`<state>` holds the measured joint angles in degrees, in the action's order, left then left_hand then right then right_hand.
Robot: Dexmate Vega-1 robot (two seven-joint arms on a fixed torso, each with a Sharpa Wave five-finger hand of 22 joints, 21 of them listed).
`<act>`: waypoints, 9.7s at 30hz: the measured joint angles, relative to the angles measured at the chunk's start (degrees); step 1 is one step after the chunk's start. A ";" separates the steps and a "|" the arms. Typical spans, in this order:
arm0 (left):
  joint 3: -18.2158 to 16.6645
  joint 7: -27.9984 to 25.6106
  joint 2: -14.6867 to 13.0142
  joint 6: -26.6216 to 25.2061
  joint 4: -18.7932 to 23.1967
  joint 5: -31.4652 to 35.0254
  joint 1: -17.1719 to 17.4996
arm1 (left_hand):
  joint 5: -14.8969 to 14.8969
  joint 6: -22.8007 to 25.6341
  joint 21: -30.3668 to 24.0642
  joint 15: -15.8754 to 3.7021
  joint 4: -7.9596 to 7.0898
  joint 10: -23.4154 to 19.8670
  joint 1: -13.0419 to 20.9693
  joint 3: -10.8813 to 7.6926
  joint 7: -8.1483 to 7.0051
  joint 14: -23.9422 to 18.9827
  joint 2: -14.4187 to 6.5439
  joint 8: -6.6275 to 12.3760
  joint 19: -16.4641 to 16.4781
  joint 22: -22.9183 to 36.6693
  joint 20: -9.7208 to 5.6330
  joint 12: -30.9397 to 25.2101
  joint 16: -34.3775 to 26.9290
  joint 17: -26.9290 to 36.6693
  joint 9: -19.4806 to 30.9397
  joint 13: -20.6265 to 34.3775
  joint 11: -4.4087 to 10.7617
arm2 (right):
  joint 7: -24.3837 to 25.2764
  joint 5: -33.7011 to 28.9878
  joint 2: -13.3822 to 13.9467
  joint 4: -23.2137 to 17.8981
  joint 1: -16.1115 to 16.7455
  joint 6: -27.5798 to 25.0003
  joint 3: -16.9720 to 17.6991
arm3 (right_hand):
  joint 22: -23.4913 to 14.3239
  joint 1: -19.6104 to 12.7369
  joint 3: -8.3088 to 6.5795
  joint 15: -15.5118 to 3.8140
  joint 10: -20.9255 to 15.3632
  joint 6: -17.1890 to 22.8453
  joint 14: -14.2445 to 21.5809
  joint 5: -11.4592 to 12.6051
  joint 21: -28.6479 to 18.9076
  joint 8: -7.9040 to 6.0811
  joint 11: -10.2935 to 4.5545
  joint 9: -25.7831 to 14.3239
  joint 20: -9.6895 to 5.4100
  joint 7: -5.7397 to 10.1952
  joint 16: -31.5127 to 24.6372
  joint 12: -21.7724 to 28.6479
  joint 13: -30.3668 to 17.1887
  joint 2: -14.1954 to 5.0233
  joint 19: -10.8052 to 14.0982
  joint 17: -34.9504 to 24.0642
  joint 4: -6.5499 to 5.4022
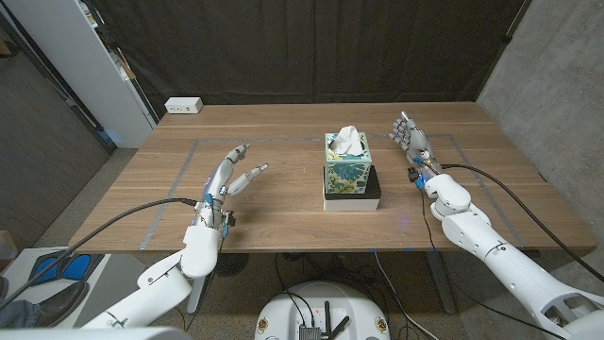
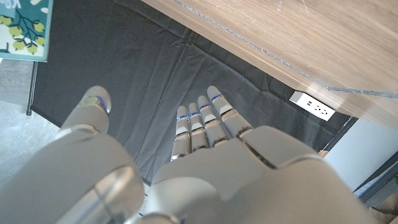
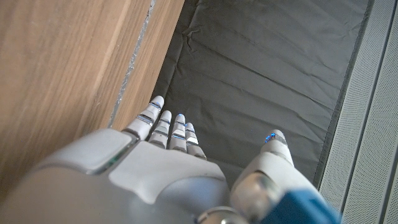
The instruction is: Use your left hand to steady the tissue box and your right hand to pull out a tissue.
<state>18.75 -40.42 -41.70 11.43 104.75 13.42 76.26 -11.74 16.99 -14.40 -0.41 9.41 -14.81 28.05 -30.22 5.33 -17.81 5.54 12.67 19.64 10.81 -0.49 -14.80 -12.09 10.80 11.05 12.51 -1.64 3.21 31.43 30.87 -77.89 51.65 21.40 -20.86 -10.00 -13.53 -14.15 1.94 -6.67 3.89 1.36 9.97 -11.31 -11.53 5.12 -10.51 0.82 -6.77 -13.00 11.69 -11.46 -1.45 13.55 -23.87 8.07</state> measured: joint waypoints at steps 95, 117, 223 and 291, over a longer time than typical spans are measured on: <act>10.33 43.22 2.97 27.56 -18.30 -17.45 -19.70 | 0.33 -26.52 3.68 8.00 0.65 24.77 -1.07 7.27 1.53 24.01 4.24 -2.71 -18.74 -0.41 5.84 4.21 1.95 0.39 -0.13 1.32 -9.02 | 6.66 -1.74 1.32 -7.39 5.89 -3.53 1.01 | 0.02 -0.60 0.01 0.32 -0.51 0.30 0.31 0.00 0.00 0.00 -0.10 0.00 0.21 0.31 0.00 0.00 -0.01 -0.60 0.20 0.23 0.00; 14.58 51.11 6.73 27.46 -23.68 -23.40 -25.66 | 0.33 -26.52 3.31 8.28 0.31 24.77 -1.07 7.60 1.53 23.84 4.24 -2.25 -18.11 -0.40 6.03 3.75 1.27 0.40 -0.12 1.04 -9.83 | 7.10 -1.58 1.58 -7.92 6.57 -3.66 1.38 | 0.02 -0.60 0.01 0.32 -0.50 0.30 0.31 0.00 0.00 0.00 -0.11 0.00 0.43 0.31 0.00 0.00 -0.01 -0.60 -0.02 0.22 -0.01; 13.00 32.03 8.95 12.62 -11.22 -13.95 -19.20 | -1.20 -6.11 -3.43 -0.70 0.77 -0.04 10.82 2.81 2.25 -2.97 0.69 4.95 4.82 0.62 1.93 -5.79 -3.87 0.06 1.37 1.75 -0.60 | 5.45 1.18 2.68 -8.52 11.28 0.00 4.54 | 0.02 0.73 0.01 0.52 -0.71 -0.12 0.51 0.00 0.00 0.35 0.10 0.01 1.03 0.73 0.00 0.00 -0.01 -0.41 -0.63 0.47 0.00; 7.75 30.60 3.78 3.89 4.38 -14.80 -15.86 | -1.44 -5.22 -3.92 -0.62 0.47 -0.74 12.18 3.51 2.55 -4.12 1.59 4.84 5.74 0.45 1.80 -5.79 -3.54 0.02 1.96 3.33 -1.13 | 6.36 1.14 3.93 -13.74 13.18 -1.15 5.60 | 0.02 0.84 0.01 0.40 -0.70 0.41 1.03 0.00 -0.44 0.35 0.10 0.00 0.21 0.19 0.00 0.00 -0.01 -0.53 0.62 0.47 0.00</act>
<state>26.50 -9.83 -37.92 15.32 109.13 -1.38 60.40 -13.18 11.77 -18.32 -1.03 9.88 -15.55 40.23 -26.71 7.88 -21.93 7.13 17.51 25.38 11.26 1.31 -20.58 -15.63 10.82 13.01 15.85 -2.77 9.58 32.56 34.80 -91.63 64.83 20.25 -15.26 -9.98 -12.69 -14.15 2.34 -7.38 4.30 2.39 9.97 -11.75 -11.18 5.21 -10.51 1.03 -6.57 -13.00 11.68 -11.48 -1.98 14.18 -23.40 8.06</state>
